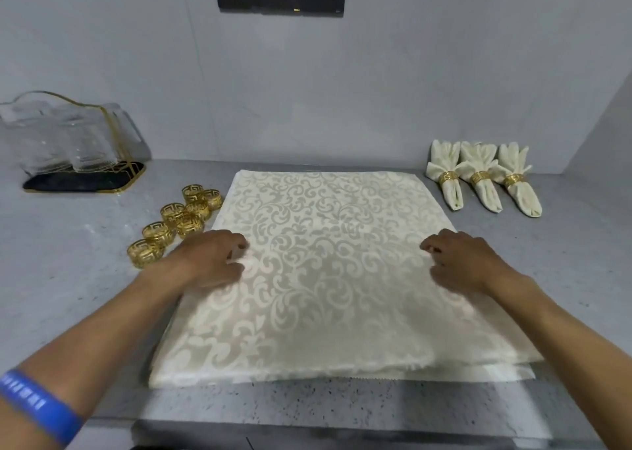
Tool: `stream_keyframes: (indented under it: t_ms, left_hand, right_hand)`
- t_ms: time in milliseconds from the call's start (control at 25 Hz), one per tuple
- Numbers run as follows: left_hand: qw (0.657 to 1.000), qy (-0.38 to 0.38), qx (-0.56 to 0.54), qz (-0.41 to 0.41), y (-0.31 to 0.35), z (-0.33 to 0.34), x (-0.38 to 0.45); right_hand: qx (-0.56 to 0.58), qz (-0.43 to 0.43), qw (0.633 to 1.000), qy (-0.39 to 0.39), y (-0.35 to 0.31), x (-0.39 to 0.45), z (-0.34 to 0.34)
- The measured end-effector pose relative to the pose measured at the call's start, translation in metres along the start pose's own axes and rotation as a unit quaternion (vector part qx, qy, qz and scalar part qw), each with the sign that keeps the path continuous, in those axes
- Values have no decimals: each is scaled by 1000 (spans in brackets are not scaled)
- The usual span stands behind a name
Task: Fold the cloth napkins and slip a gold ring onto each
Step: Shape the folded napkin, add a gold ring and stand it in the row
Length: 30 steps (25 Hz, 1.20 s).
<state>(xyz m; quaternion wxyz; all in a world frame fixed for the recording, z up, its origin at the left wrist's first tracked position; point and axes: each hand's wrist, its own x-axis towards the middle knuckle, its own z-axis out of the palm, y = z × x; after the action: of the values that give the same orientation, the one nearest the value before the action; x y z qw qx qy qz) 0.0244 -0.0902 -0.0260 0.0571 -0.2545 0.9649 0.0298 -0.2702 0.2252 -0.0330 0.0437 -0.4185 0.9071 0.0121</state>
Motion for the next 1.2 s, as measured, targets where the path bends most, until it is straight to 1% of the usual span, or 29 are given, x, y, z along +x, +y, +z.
stream_keyframes:
  t_ms: [80,160,280,360,440,600,680,840,1000,1040,1120,1160,1200]
  left_hand:
    - [999,-28,-46,-2,-10,-7,6]
    - [994,-27,-105,5,-14,-9,11]
    - [982,-10,-188,1,-15,-8,17]
    - [979,-5,-202,-14,-19,-5,22]
    - [980,12,-197,-29,-25,0,26]
    - [986,104,-122,-43,-30,9,31]
    - [985,135,-102,-46,-29,12,33]
    - [981,165,-89,-40,-29,18,35]
    - [982,160,-88,-48,-26,14,32]
    - [982,167,-71,-47,-19,8,26]
    - [976,214,-36,-20,8,-1,0]
    - [973,227,-46,-5,26,-3,-20]
    - [973,217,-74,6,48,-1,-42]
  right_hand:
    - [1,23,999,-43,7,6,-9]
    - [28,27,998,-48,17,10,-13]
    - [155,22,987,27,29,13,-8]
    - [185,24,981,52,31,17,-6]
    - [180,34,981,62,30,23,-2]
    - [186,67,977,78,27,30,3]
    - [193,68,976,81,25,31,5]
    - [215,71,969,94,26,33,7]
    - [221,87,967,94,25,36,13]
    - [223,98,965,99,21,34,10]
    - [184,124,965,142,10,22,5]
    - [157,132,962,178,0,8,2]
    - [149,130,956,217,-15,-12,1]
